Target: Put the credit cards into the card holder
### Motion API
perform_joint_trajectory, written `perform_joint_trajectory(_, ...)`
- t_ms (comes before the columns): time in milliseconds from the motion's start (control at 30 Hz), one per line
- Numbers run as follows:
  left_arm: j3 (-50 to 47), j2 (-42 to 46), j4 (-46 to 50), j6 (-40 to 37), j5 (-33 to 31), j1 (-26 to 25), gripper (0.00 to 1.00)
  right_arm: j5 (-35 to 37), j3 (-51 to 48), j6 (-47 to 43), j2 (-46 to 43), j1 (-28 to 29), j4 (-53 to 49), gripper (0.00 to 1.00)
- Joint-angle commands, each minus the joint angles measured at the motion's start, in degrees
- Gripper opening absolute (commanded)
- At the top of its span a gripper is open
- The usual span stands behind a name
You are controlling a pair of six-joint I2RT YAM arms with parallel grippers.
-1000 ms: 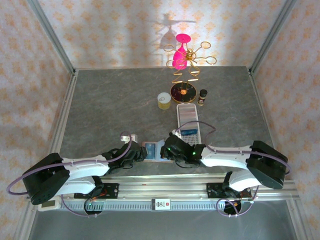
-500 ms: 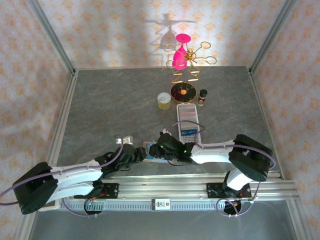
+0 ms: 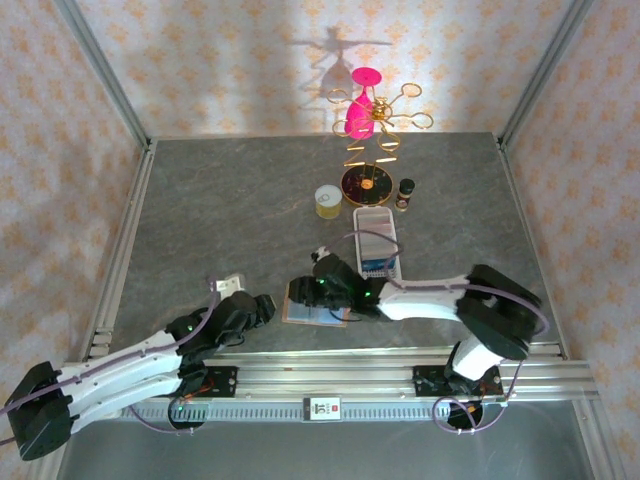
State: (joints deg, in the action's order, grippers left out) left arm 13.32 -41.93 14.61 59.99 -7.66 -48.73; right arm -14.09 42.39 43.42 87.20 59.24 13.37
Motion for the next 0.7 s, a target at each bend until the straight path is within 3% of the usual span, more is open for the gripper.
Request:
perform_joint_trajectory(0, 5.6, -4.4, 0.1, -5.6, 0.8, 0.1, 0.55, 10.7, -0.3, -13.8, -11.9, -1.8, -5.2, 0.42)
perform_joint_trajectory(100, 8.5, -9.9, -3.3, -9.5, 4.6, 0.1, 0.53, 13.6, -1.5, -32.2, -20.0, -2.0, -6.1, 0.43)
perform_joint_trajectory(233, 12.0, -18.0, -6.8, -14.0, 8.0, 0.1, 0.48, 6.4, -4.7, -73.5, -29.2, -2.0, -13.2, 0.46)
perform_joint_trajectory(300, 13.9, -21.0, -5.9, -15.2, 7.8, 0.1, 0.48, 8.5, -5.9, -91.7, -31.5, -1.8, -20.4, 0.43)
perform_joint_trajectory(367, 14.5, -22.7, -6.1, -15.5, 8.6, 0.1, 0.48, 13.6, -7.0, -98.7, -33.0, -2.5, -23.5, 0.46)
perform_joint_trajectory(467, 12.3, -22.0, -8.3, -14.5, 10.5, 0.1, 0.48, 12.6, -7.4, -105.1, -33.7, -6.3, -28.0, 0.55)
perform_joint_trajectory(667, 6.9, -16.8, -9.7, -12.7, 11.0, 0.1, 0.53, 6.6, -10.1, -116.1, -30.3, -24.3, -28.2, 0.69)
